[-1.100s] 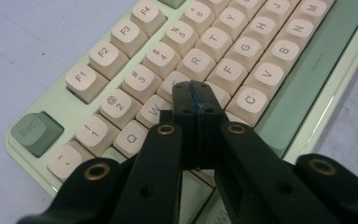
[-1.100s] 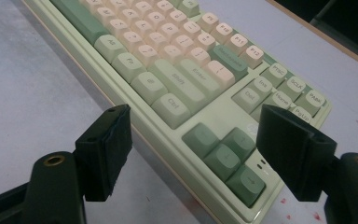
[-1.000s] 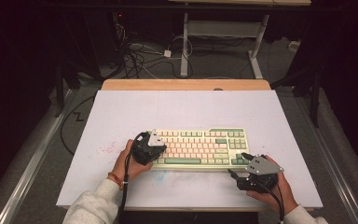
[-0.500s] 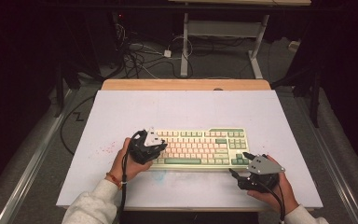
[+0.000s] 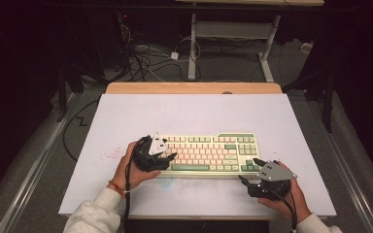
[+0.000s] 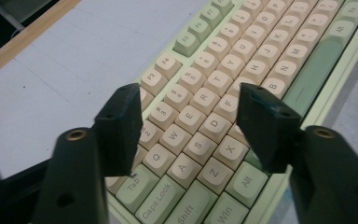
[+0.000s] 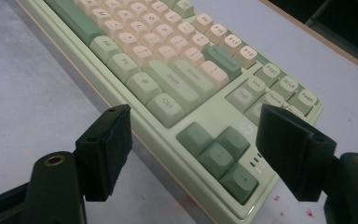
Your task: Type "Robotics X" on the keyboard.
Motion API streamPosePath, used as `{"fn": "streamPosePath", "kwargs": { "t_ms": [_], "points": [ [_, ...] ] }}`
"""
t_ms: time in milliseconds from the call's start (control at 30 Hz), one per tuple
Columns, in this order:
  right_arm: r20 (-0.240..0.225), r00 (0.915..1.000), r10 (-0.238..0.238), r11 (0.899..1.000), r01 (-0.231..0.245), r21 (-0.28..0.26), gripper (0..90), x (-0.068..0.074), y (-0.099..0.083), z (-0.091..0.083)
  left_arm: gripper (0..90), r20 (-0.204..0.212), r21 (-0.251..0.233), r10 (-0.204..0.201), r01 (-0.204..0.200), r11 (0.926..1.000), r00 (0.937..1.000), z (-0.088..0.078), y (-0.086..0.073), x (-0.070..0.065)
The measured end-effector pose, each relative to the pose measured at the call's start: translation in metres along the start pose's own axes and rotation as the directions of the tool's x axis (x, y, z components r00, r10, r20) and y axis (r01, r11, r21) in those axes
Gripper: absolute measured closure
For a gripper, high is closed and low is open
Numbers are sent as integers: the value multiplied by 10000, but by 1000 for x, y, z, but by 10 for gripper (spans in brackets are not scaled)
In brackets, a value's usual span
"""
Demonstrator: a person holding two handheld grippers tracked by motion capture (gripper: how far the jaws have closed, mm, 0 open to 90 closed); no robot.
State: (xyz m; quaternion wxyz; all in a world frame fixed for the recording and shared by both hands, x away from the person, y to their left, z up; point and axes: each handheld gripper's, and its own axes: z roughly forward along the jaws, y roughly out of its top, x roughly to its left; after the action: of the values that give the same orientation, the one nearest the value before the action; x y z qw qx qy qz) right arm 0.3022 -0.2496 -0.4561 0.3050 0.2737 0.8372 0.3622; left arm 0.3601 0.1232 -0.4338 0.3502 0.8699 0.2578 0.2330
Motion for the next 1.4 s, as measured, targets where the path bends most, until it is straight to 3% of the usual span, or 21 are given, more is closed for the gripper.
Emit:
{"fn": "streamPosePath", "kwargs": {
  "t_ms": [133,333,567,900,1100,1400],
  "points": [
    [4,10000,16,10000,-16,3,269,0,0,0,235,-6,-350,-107,107,9993,9999,-4,0,-1],
    [22,10000,37,10000,-37,-33,269,-1,0,-1,182,-350,-655,71,-94,9978,9994,-10,3,-4],
    [33,10000,69,10000,-68,-51,269,-1,0,-1,176,-723,-878,216,-279,9957,9972,-17,0,-6],
    [76,9999,103,9999,-102,-130,268,-2,0,-3,177,-849,-1011,218,-304,9944,9962,-25,-10,-6],
    [81,9999,127,9997,-125,-194,268,-3,0,-4,176,-1010,-840,449,-535,9950,9939,-27,-17,-7],
    [115,9997,195,9996,-193,-192,268,-3,0,-5,175,-1078,-678,462,-537,9963,9931,-32,-29,-5]
  ]
}}
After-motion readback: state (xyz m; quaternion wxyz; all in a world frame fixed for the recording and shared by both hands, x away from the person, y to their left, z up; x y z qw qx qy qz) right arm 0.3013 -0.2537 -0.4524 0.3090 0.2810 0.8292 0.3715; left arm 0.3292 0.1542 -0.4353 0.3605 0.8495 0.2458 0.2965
